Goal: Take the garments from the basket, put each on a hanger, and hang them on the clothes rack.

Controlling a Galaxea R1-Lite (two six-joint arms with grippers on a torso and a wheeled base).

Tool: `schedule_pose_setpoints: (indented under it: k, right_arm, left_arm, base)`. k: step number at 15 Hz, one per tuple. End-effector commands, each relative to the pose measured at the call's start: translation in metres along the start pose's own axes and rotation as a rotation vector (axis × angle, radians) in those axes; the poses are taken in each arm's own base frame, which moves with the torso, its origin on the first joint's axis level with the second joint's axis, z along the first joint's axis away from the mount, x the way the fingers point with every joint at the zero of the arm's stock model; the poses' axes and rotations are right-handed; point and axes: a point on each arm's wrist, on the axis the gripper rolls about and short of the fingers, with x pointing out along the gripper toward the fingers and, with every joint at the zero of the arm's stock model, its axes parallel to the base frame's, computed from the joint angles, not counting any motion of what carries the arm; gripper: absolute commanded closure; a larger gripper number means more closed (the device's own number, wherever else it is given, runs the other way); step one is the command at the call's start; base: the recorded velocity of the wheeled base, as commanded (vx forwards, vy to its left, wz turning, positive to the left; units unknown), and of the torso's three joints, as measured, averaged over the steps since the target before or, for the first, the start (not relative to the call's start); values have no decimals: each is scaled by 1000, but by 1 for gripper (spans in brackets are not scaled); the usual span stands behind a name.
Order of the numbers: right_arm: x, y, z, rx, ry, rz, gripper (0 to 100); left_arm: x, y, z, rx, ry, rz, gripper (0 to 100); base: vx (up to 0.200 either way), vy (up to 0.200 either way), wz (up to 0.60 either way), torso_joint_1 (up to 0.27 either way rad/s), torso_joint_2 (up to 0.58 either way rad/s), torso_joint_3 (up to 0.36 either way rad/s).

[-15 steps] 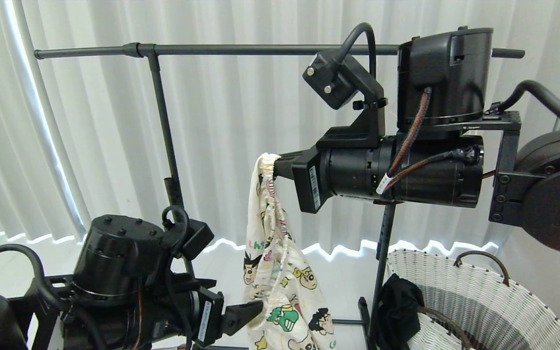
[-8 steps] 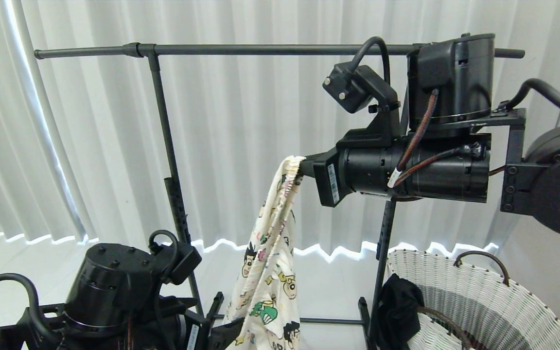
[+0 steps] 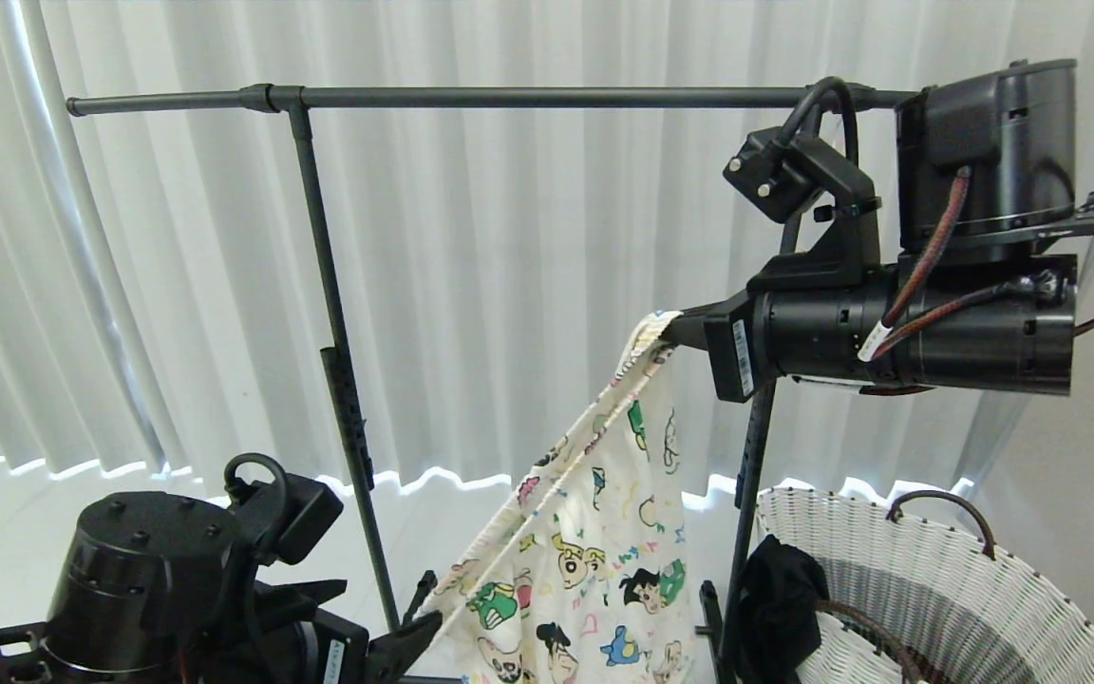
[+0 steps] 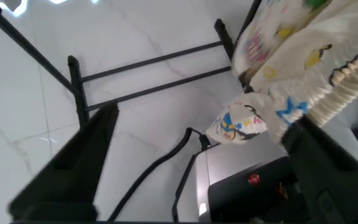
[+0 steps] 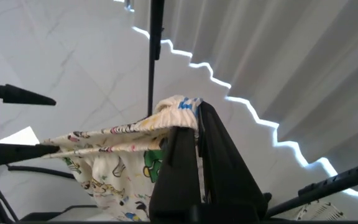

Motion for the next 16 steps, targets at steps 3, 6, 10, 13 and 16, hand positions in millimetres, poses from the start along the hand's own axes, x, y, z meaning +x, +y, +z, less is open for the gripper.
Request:
schedule_pose_setpoints:
  k: [3, 6, 10, 13, 16]
  right_arm:
    - [-12, 3, 5, -6, -25, 6, 100]
    - [-22, 1, 2, 0, 18, -16, 100]
    - [-69, -9, -8, 73, 162, -148, 100]
    - [-93, -7, 0, 170, 112, -171, 100]
    - [-113, -6, 15, 175, 27, -213, 100]
  left_arm:
    - [-6, 0, 0, 2, -27, -2, 100]
    - [-14, -1, 8, 45, -108, -9, 100]
    - [-63, -6, 89, 28, -221, 48, 100]
    - [-102, -21, 151, 47, -266, 7, 100]
    - [-133, -45, 190, 95, -285, -78, 100]
  base:
    - [0, 0, 0, 0, 0, 0]
    - [0, 0, 0, 0, 0, 0]
    - [0, 0, 0, 0, 0, 0]
    - [0, 0, 0, 0, 0, 0]
    - [0, 0, 0, 0, 0, 0]
